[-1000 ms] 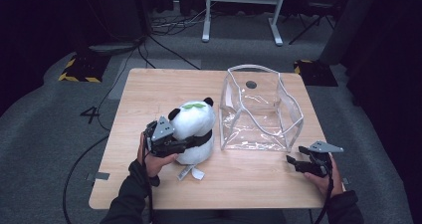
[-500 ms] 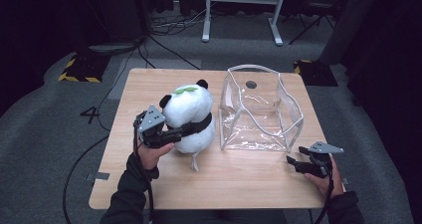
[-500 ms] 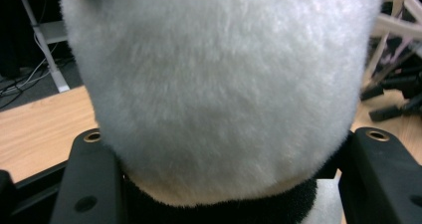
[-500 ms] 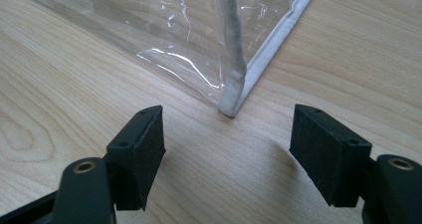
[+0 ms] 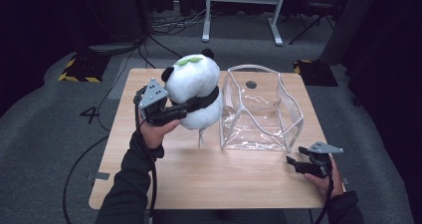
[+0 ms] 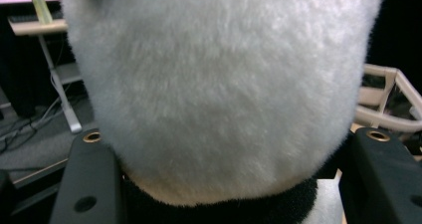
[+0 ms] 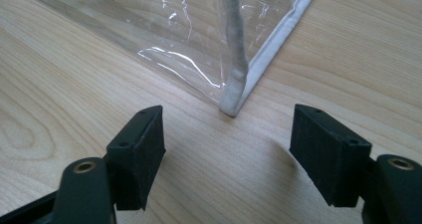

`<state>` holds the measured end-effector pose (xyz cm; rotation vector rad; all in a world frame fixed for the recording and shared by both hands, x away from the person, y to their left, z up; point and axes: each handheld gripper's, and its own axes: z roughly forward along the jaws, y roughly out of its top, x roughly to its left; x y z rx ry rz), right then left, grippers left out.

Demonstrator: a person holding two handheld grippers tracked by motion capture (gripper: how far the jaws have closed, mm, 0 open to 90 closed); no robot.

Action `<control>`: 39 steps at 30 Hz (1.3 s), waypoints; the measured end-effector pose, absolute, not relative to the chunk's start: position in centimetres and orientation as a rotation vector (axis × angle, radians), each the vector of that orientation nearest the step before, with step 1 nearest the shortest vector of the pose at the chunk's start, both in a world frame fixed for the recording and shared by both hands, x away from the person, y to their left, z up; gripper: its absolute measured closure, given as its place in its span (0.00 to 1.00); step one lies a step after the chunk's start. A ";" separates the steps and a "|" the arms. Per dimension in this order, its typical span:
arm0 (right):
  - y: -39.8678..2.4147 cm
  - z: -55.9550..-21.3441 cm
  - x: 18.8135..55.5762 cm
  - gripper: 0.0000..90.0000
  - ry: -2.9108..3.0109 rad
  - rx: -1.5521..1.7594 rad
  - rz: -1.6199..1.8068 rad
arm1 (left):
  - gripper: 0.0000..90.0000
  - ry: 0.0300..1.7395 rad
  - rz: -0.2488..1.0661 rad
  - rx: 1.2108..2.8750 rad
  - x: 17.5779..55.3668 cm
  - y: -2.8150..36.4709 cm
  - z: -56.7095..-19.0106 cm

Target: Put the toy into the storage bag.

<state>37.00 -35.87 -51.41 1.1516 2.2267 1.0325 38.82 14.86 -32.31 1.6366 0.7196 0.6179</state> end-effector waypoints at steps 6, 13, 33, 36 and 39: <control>-35.9 -51.4 37.0 0.33 2.231 1.149 1.031 | 0.41 0.684 0.634 1.619 39.5 14.1 -30.0; -35.9 -51.4 37.0 0.33 2.234 1.147 1.032 | 0.41 0.655 0.632 1.595 40.2 13.2 -27.9; -35.7 -51.4 36.9 0.34 2.247 1.135 1.024 | 0.41 0.586 0.631 1.608 41.0 7.7 -24.6; -35.7 -51.4 36.9 0.34 2.251 1.130 1.026 | 0.41 0.577 0.614 1.613 41.4 6.8 -24.5; -35.7 -51.4 36.9 0.34 2.254 1.128 1.027 | 0.41 0.564 0.605 1.618 41.6 6.1 -24.4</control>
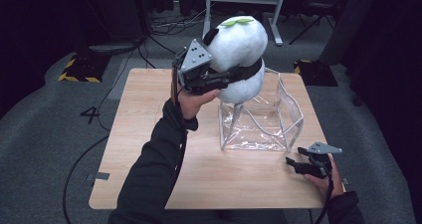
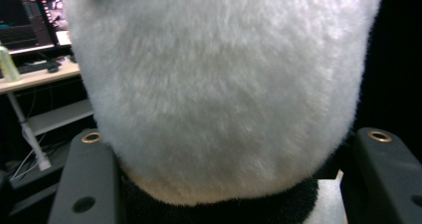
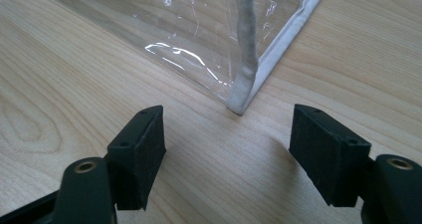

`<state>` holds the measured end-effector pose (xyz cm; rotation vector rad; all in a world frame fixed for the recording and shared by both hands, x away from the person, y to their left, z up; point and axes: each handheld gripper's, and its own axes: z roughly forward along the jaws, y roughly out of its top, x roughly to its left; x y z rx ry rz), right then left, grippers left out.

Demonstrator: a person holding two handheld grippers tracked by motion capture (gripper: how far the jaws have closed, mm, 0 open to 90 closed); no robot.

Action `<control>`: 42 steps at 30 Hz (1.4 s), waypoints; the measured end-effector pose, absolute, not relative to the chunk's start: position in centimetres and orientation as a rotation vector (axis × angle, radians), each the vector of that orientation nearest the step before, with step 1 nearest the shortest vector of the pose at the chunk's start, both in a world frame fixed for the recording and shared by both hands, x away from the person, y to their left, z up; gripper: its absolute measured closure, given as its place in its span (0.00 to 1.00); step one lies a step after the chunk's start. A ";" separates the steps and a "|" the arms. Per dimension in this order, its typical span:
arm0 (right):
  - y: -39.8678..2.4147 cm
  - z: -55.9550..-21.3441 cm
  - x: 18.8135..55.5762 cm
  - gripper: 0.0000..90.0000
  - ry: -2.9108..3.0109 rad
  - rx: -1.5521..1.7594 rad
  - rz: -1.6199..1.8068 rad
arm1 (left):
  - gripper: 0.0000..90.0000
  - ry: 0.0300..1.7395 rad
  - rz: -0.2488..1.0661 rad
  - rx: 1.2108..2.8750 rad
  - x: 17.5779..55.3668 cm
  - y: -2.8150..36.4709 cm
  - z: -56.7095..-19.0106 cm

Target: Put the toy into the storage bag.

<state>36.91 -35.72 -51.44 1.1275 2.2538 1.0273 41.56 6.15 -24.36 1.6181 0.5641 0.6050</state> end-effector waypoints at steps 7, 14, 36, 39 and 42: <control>-35.7 -51.4 36.9 0.34 2.264 1.115 1.026 | 0.40 0.517 0.592 1.653 42.1 2.6 -24.0; -35.7 -51.4 36.8 0.34 2.256 1.114 1.013 | 0.40 0.472 0.562 1.683 43.0 -0.4 -24.9; -35.6 -51.5 36.8 0.33 2.267 1.109 1.005 | 0.38 0.491 0.486 1.818 44.5 -2.2 -30.7; -35.6 -51.5 36.8 0.33 2.266 1.111 1.006 | 0.38 0.501 0.476 1.840 44.6 -2.1 -31.3; -35.6 -51.5 36.9 0.33 2.265 1.112 1.007 | 0.37 0.497 0.468 1.870 44.8 -2.2 -31.9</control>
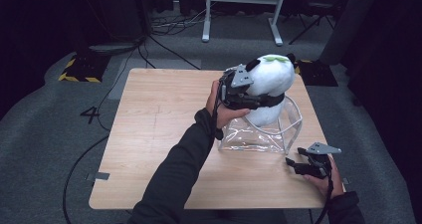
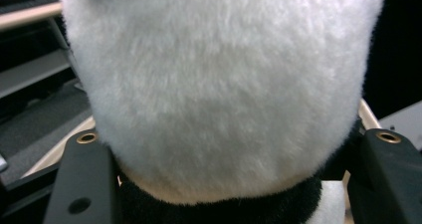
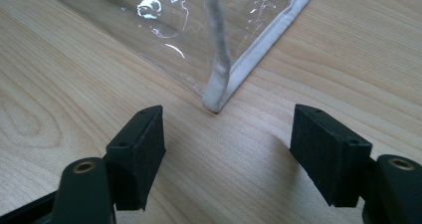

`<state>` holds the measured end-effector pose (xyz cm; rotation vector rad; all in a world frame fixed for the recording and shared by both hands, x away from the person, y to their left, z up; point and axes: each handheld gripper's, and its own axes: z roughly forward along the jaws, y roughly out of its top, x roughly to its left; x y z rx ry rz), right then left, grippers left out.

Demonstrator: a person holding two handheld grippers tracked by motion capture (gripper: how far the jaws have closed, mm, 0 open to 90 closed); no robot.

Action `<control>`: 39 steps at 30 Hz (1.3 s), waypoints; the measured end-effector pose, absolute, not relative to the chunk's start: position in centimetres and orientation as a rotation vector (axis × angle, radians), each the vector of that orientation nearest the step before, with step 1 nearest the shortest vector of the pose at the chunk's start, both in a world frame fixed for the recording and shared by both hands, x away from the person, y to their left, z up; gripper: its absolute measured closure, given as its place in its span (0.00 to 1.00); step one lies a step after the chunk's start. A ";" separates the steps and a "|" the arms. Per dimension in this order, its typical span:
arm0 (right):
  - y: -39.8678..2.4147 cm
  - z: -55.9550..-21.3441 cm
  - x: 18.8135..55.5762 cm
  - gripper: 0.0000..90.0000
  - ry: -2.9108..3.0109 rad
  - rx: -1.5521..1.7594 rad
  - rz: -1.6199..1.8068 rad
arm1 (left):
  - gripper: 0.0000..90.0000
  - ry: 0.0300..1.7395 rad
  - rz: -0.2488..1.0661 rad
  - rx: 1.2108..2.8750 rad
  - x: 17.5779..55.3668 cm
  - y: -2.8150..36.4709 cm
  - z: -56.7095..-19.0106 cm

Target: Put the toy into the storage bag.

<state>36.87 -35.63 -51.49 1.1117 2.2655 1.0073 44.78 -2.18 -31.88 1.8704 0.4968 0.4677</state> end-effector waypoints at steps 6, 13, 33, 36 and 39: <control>-35.6 -51.5 36.9 0.33 2.266 1.112 1.008 | 0.37 0.500 0.431 1.880 44.9 -2.2 -32.7; -35.6 -51.5 36.9 0.33 2.266 1.116 1.009 | 0.36 0.502 0.416 1.919 44.9 -1.9 -33.7; -35.7 -51.5 36.9 0.33 2.268 1.122 1.012 | 0.26 0.521 0.365 2.014 44.8 -0.6 -35.4; -35.7 -51.5 36.9 0.33 2.268 1.122 1.012 | 0.19 0.532 0.365 2.054 44.9 -0.8 -35.4; -35.7 -51.5 36.9 0.33 2.268 1.122 1.012 | 0.17 0.543 0.355 2.071 45.0 -0.9 -35.6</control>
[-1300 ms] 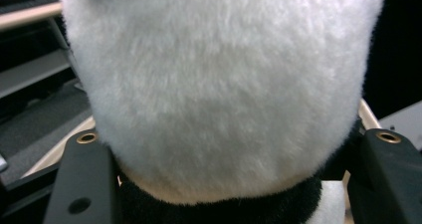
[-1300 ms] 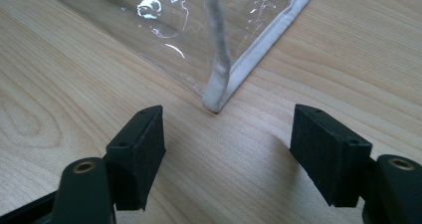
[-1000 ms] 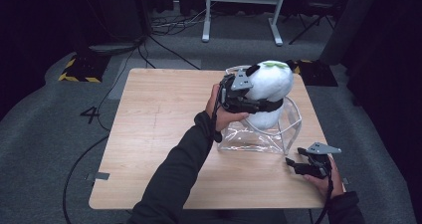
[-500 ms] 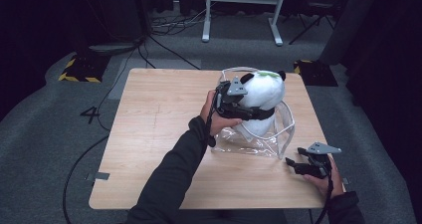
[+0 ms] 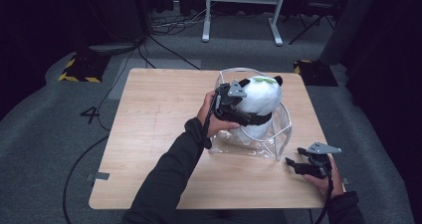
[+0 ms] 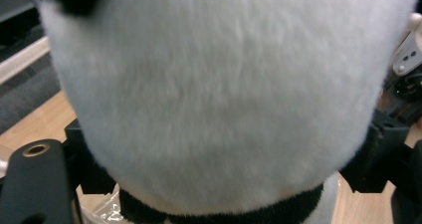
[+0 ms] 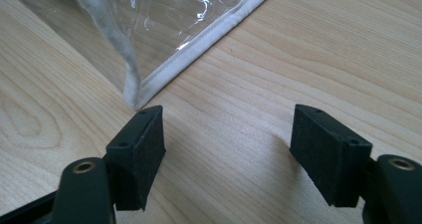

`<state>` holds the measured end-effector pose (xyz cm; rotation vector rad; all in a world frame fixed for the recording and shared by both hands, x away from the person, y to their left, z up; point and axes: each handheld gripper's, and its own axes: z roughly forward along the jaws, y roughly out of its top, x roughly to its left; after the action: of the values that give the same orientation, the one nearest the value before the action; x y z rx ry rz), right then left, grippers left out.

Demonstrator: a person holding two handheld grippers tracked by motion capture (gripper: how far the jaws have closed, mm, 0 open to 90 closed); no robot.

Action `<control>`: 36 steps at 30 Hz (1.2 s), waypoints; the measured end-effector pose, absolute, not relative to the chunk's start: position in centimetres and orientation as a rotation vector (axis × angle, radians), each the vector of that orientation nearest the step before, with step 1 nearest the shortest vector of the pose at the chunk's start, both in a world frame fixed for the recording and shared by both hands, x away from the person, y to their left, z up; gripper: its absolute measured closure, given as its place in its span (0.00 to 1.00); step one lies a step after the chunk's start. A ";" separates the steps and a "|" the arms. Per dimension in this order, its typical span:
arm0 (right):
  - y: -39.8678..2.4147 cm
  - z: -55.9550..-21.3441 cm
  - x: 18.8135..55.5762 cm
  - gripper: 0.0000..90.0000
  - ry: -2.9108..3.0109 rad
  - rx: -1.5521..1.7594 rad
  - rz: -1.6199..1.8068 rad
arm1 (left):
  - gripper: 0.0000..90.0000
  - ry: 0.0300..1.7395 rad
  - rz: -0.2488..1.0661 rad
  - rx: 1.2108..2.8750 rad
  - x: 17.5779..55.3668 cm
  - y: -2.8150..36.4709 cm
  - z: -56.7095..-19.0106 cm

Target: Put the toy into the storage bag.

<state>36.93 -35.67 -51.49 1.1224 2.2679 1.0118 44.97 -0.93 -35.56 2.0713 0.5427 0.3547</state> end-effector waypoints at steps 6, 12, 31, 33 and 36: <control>-35.7 -51.5 37.0 0.33 2.270 1.123 1.013 | 0.13 0.566 0.371 2.128 44.7 -1.2 -35.4; -35.7 -51.5 37.0 0.34 2.274 1.121 1.017 | 0.13 0.588 0.377 2.221 44.4 -1.6 -35.2; -35.7 -51.5 37.0 0.33 2.278 1.121 1.019 | 0.13 0.596 0.412 2.425 43.9 -3.0 -35.0; -35.7 -51.5 37.0 0.33 2.277 1.121 1.019 | 0.13 0.595 0.412 2.435 44.0 -3.3 -35.0; -35.7 -51.5 37.0 0.33 2.276 1.121 1.018 | 0.13 0.616 0.406 2.450 44.2 -3.6 -34.9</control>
<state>36.98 -35.71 -51.50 1.1213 2.2764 1.0181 44.19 -3.59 -34.94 2.4500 0.6164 0.4057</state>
